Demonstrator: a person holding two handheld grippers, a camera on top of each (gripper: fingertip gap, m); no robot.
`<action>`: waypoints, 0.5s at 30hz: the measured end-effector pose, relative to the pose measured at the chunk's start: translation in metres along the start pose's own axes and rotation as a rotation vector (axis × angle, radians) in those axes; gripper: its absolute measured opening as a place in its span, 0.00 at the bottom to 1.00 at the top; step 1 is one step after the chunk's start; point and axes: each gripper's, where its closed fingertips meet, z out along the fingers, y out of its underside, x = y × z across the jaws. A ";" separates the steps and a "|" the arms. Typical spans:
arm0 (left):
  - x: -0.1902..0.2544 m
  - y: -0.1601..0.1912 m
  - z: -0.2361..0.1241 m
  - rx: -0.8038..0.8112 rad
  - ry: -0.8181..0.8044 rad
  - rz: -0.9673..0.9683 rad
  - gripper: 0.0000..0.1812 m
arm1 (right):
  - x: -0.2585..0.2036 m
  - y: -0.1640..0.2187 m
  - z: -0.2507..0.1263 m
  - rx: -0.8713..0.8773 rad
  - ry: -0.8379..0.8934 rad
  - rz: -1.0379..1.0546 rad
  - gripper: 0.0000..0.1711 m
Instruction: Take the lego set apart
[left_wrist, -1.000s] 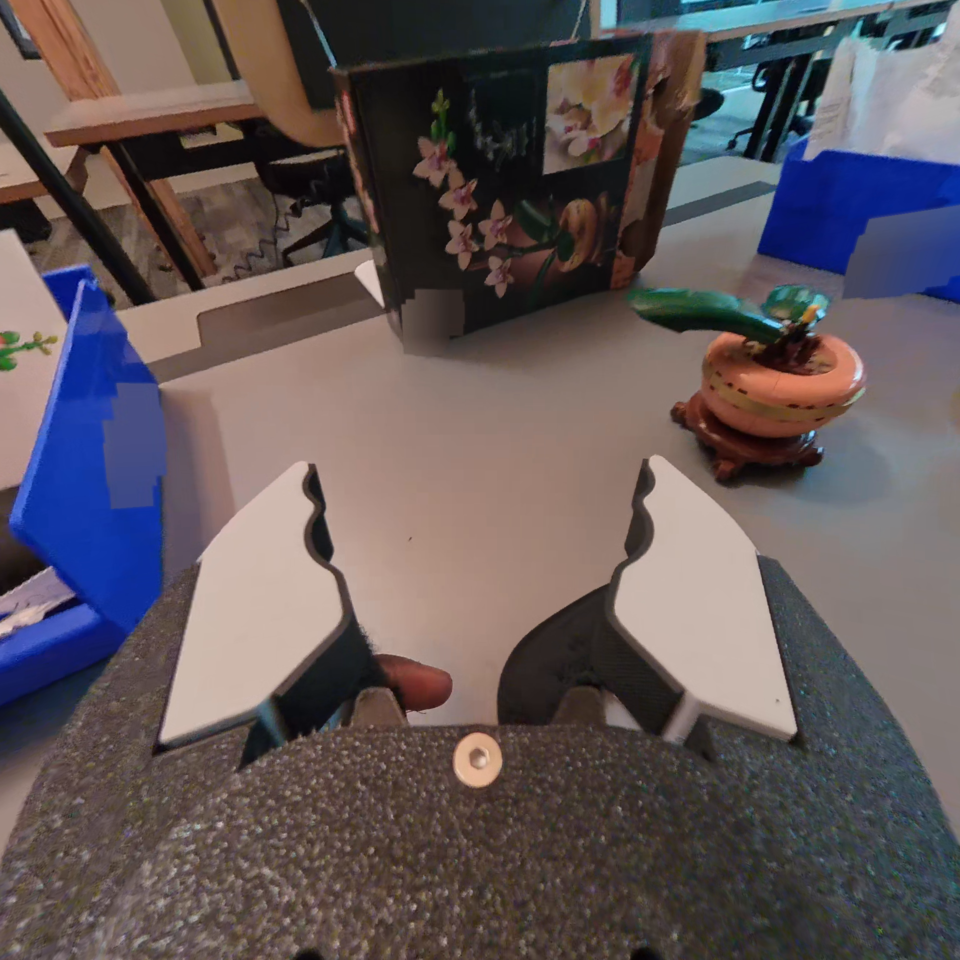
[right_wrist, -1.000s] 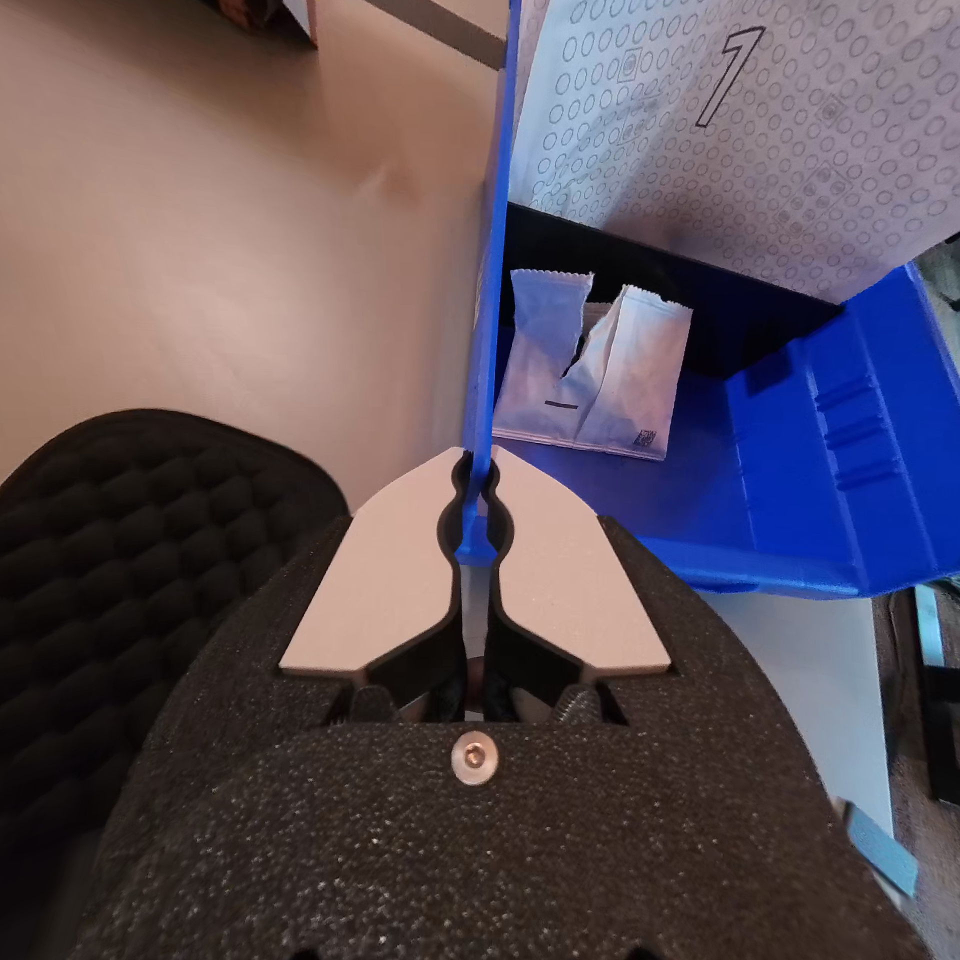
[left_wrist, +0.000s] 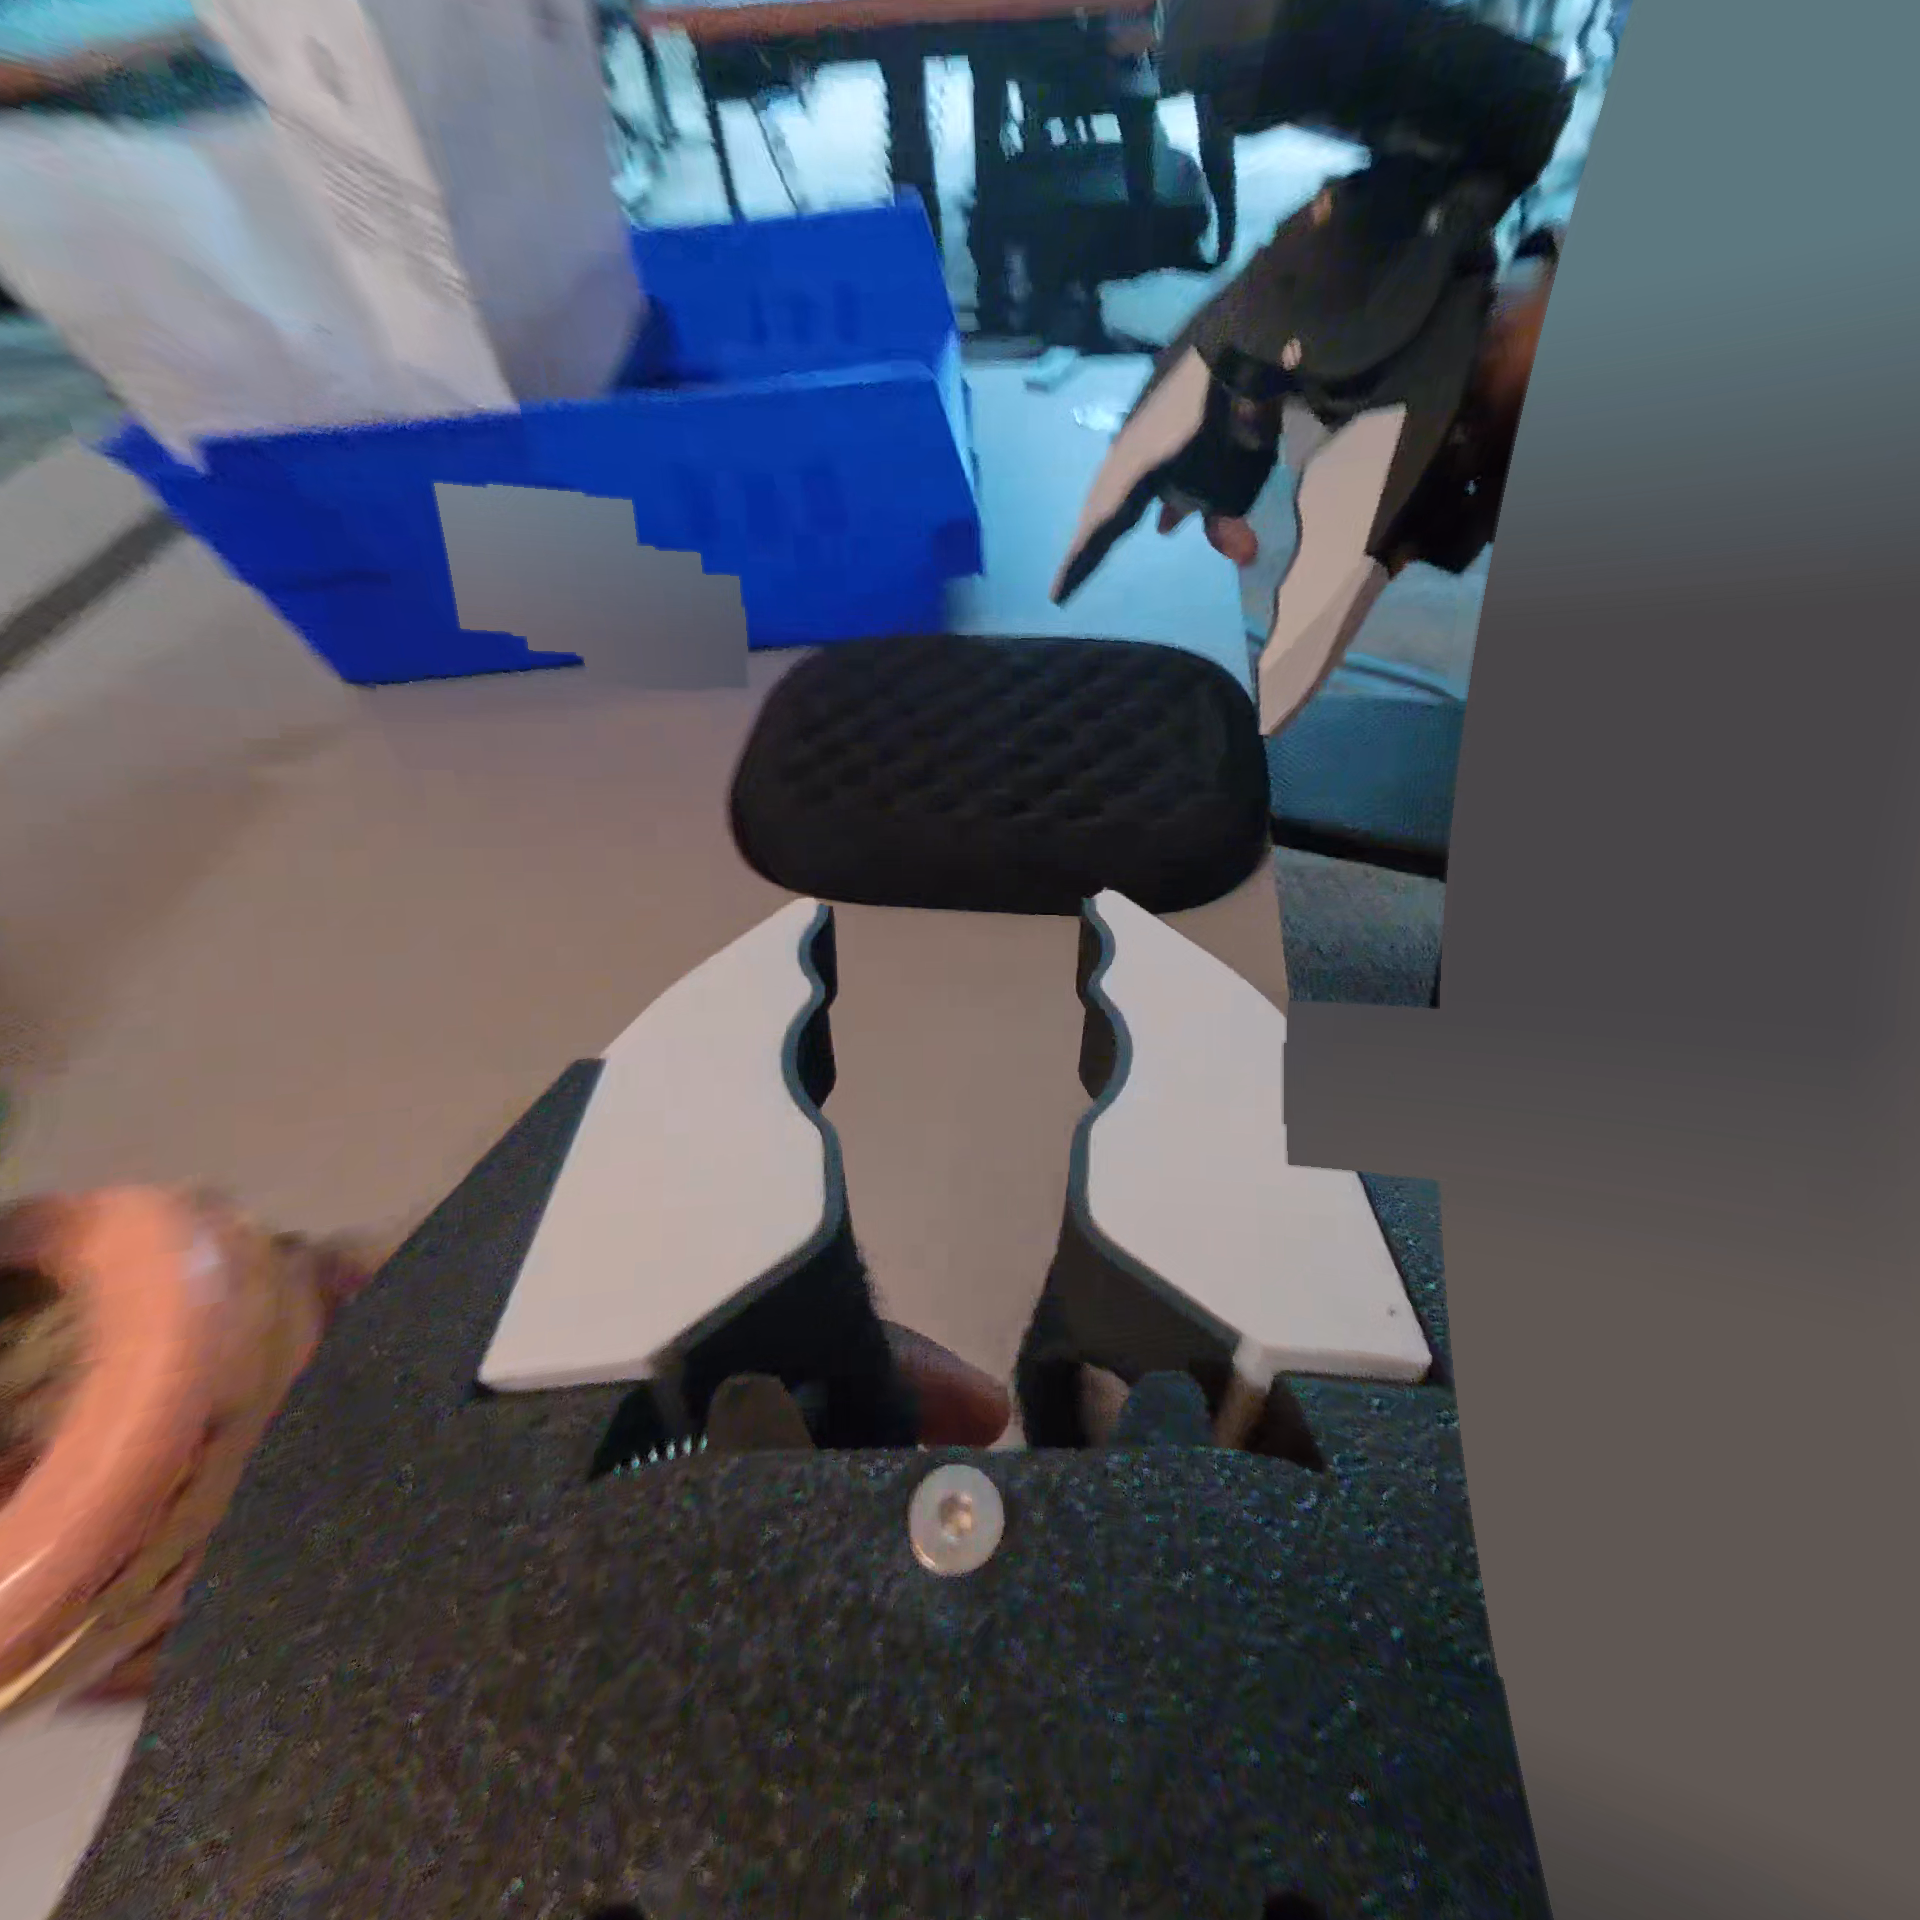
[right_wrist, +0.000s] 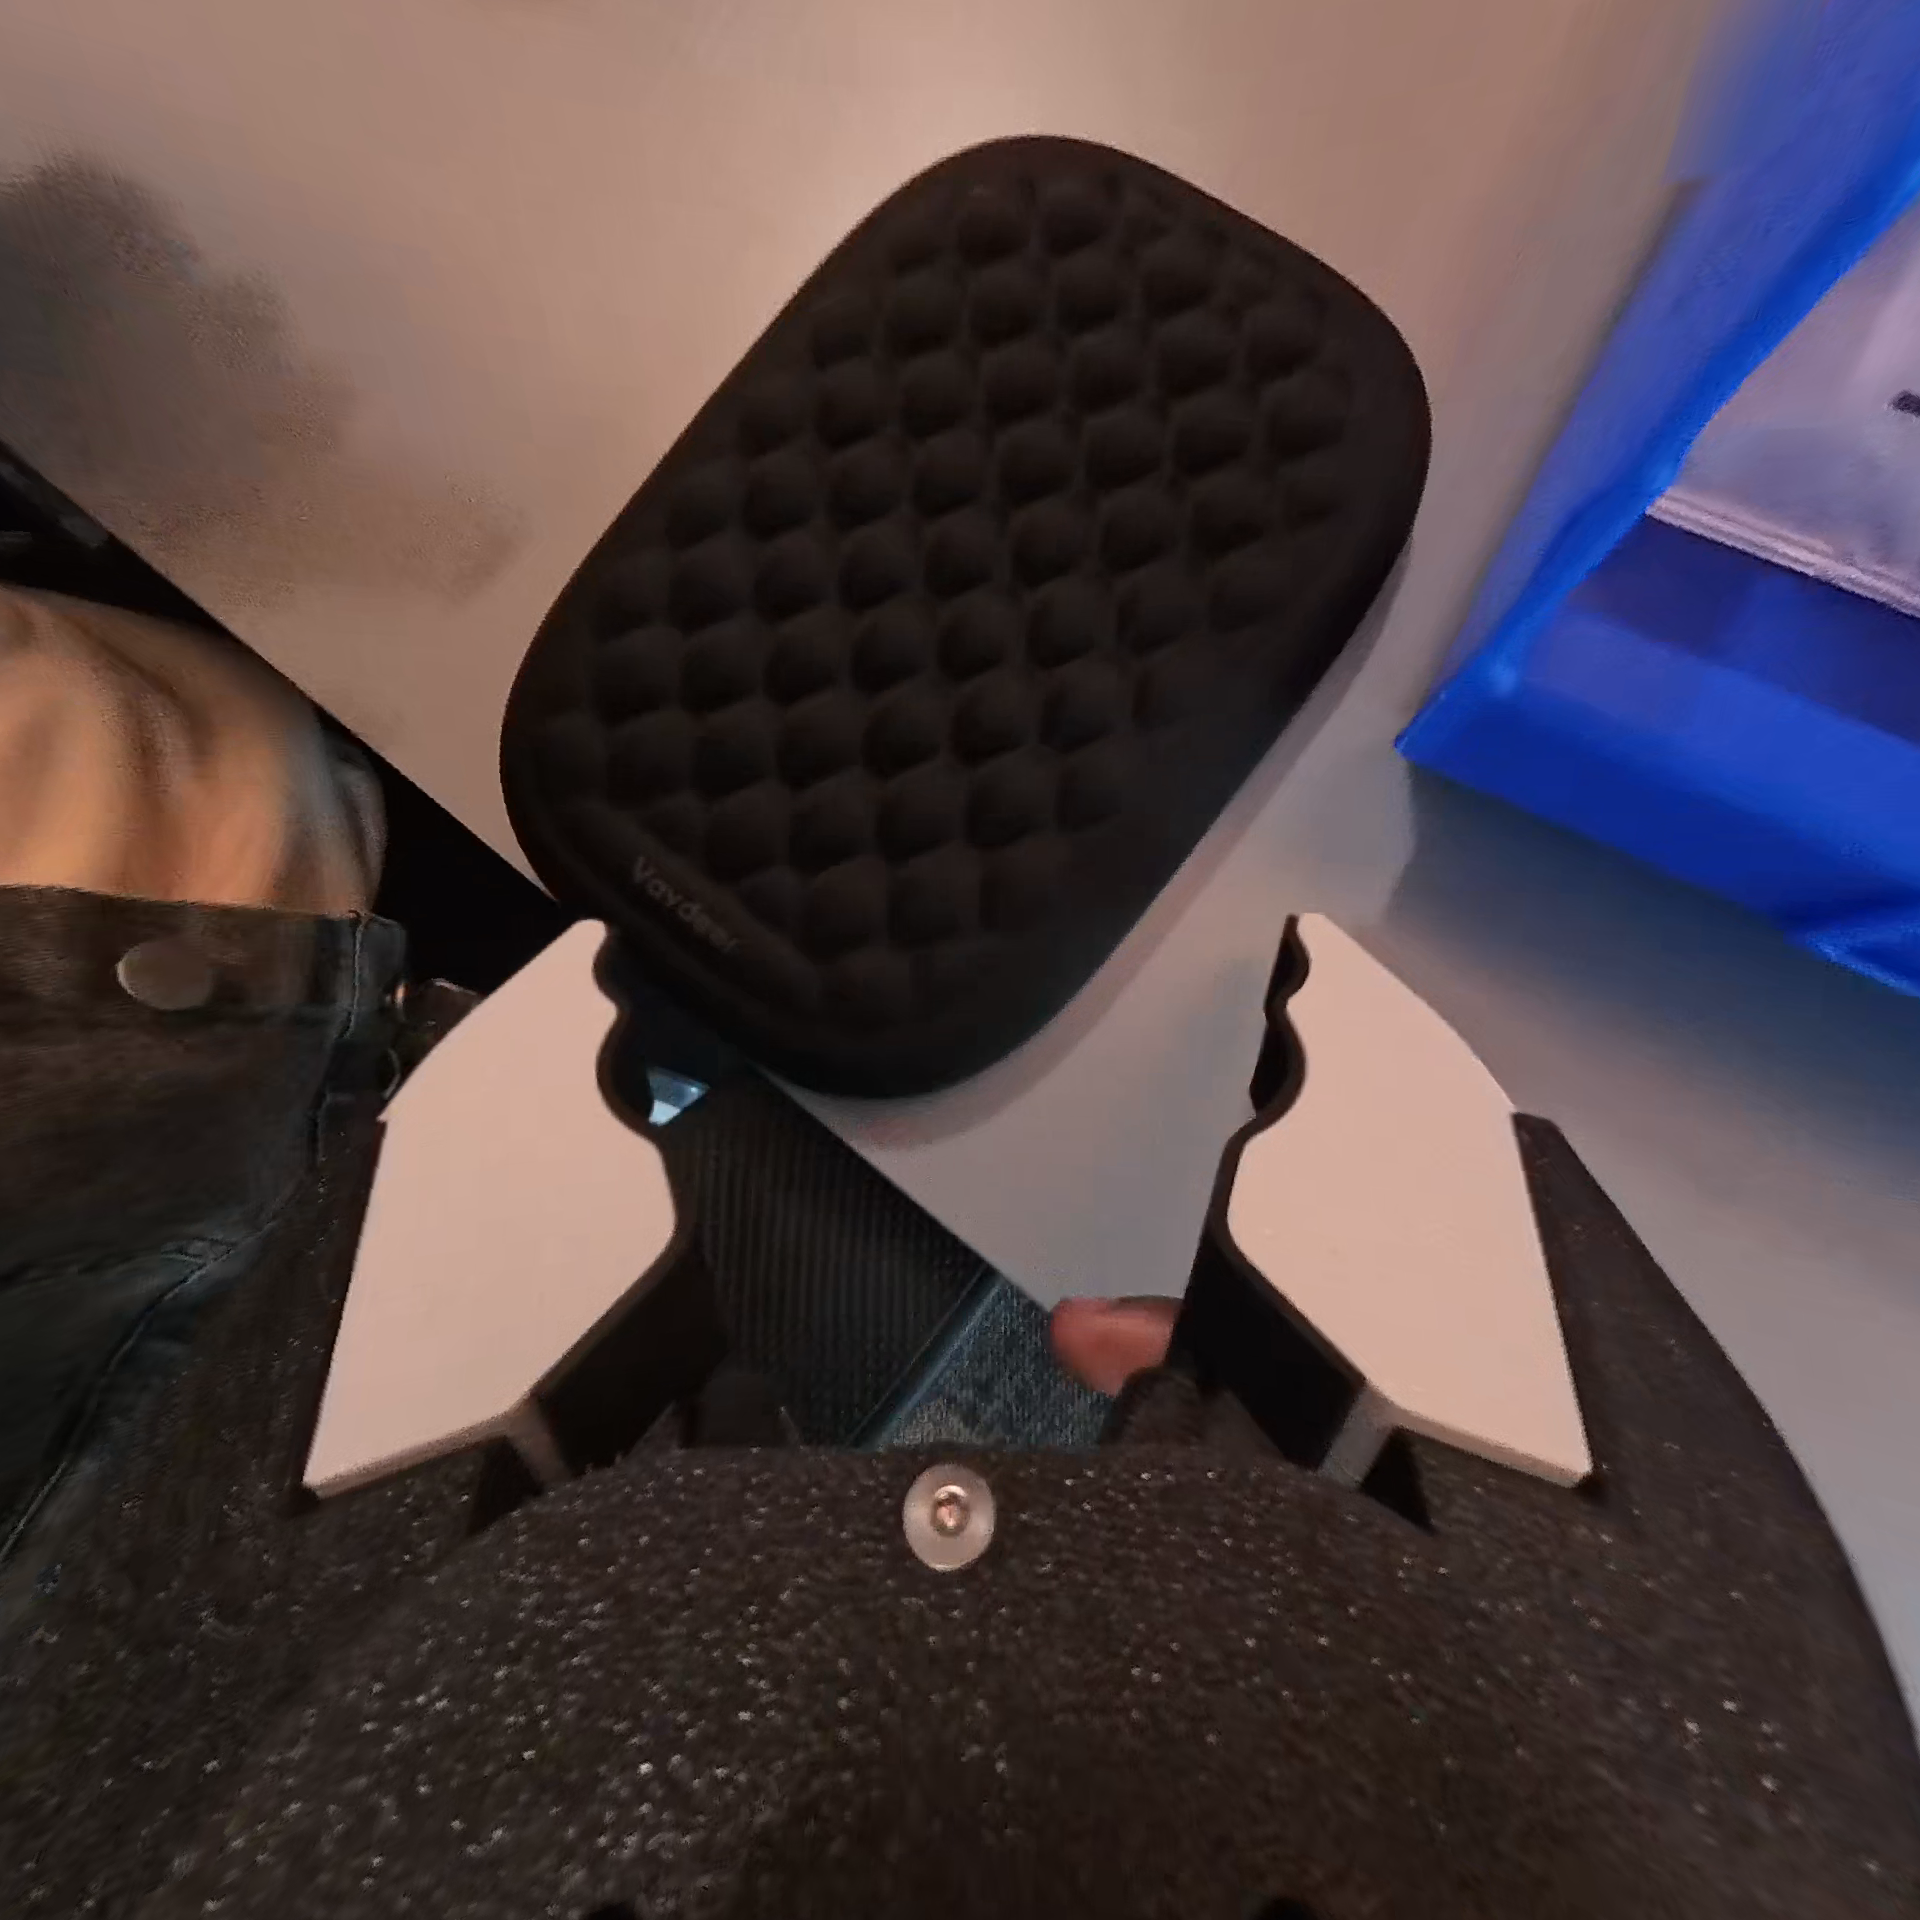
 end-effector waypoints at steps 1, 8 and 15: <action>0.004 0.006 0.016 -0.047 0.024 0.004 0.25 | 0.000 -0.001 0.003 0.010 -0.012 -0.012 0.68; 0.022 0.029 0.068 -0.273 0.139 0.089 0.43 | -0.001 0.007 0.011 0.003 -0.070 -0.180 0.72; 0.028 0.049 0.083 -0.343 0.176 0.102 0.45 | 0.000 0.010 0.019 -0.015 -0.071 -0.316 0.69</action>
